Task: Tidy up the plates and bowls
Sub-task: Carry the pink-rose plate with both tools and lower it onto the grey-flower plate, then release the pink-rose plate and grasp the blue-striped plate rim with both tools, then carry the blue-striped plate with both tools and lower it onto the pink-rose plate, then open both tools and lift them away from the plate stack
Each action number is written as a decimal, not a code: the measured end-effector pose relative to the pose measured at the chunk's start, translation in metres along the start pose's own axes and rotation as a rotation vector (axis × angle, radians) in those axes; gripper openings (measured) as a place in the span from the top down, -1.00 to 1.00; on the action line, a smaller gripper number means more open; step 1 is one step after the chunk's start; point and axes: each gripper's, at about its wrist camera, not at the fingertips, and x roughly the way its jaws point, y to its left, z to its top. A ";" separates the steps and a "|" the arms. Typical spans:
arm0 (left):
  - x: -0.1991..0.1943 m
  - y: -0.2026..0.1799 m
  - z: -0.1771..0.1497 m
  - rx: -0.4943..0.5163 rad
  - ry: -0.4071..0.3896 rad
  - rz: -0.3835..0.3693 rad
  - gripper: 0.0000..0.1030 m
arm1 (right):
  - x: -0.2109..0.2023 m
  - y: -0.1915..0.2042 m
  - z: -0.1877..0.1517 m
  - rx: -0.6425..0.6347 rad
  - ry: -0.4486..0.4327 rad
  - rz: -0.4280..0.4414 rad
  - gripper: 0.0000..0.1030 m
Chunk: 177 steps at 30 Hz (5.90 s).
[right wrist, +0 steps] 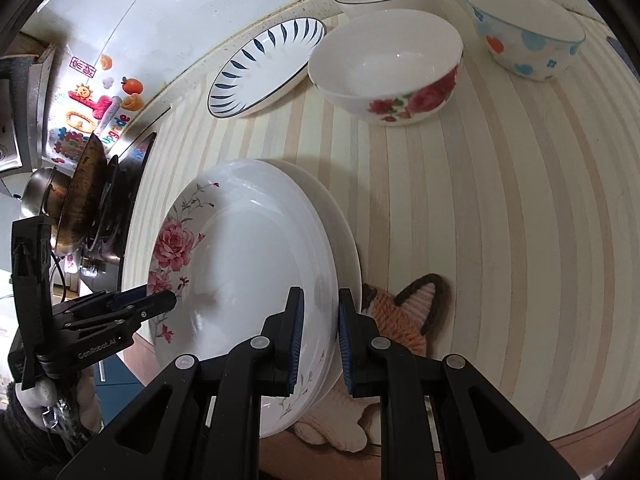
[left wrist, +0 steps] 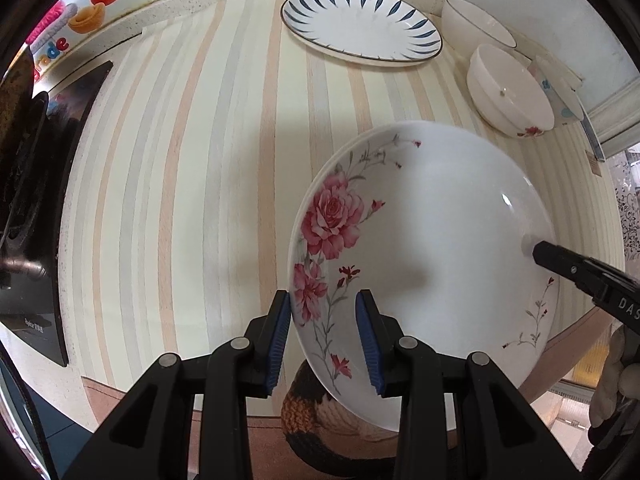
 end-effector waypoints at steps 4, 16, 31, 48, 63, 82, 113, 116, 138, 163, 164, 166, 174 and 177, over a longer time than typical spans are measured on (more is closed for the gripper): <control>-0.001 -0.002 0.001 0.012 -0.009 0.004 0.40 | 0.000 -0.003 0.001 0.006 -0.004 0.004 0.65; -0.007 0.000 0.003 0.016 0.000 -0.010 0.40 | -0.003 -0.006 0.001 0.013 0.024 0.014 0.65; -0.081 0.014 0.099 -0.012 -0.131 -0.055 0.39 | -0.052 0.021 0.056 0.020 -0.015 0.046 0.58; 0.039 0.059 0.255 -0.077 0.059 -0.076 0.39 | 0.045 0.027 0.255 0.154 0.056 -0.100 0.39; 0.048 0.038 0.256 -0.001 -0.003 -0.110 0.52 | 0.100 0.027 0.263 0.055 0.093 -0.257 0.82; -0.055 0.035 0.174 -0.018 -0.147 -0.085 0.52 | 0.023 0.045 0.219 -0.060 0.029 -0.173 0.82; -0.032 -0.003 -0.004 -0.072 -0.062 -0.091 0.52 | -0.011 0.021 0.016 -0.137 0.132 -0.117 0.81; -0.025 -0.010 -0.006 -0.054 -0.057 -0.078 0.52 | -0.004 0.015 0.011 -0.120 0.132 -0.129 0.82; -0.008 -0.017 -0.001 -0.036 -0.025 -0.058 0.53 | 0.012 0.011 0.011 -0.082 0.112 -0.151 0.82; -0.114 -0.042 -0.046 0.014 -0.168 0.031 0.51 | -0.052 0.034 -0.026 -0.006 0.041 -0.157 0.80; -0.123 -0.045 -0.049 0.015 -0.171 0.020 0.51 | -0.060 0.038 -0.031 -0.008 0.030 -0.153 0.80; -0.138 -0.049 -0.054 0.019 -0.186 0.003 0.51 | -0.075 0.047 -0.040 -0.015 0.010 -0.141 0.80; -0.193 -0.058 -0.080 0.047 -0.248 -0.029 0.51 | -0.144 0.082 -0.081 -0.034 -0.075 -0.108 0.80; -0.206 -0.061 -0.090 0.058 -0.259 -0.048 0.51 | -0.168 0.090 -0.092 -0.033 -0.102 -0.095 0.80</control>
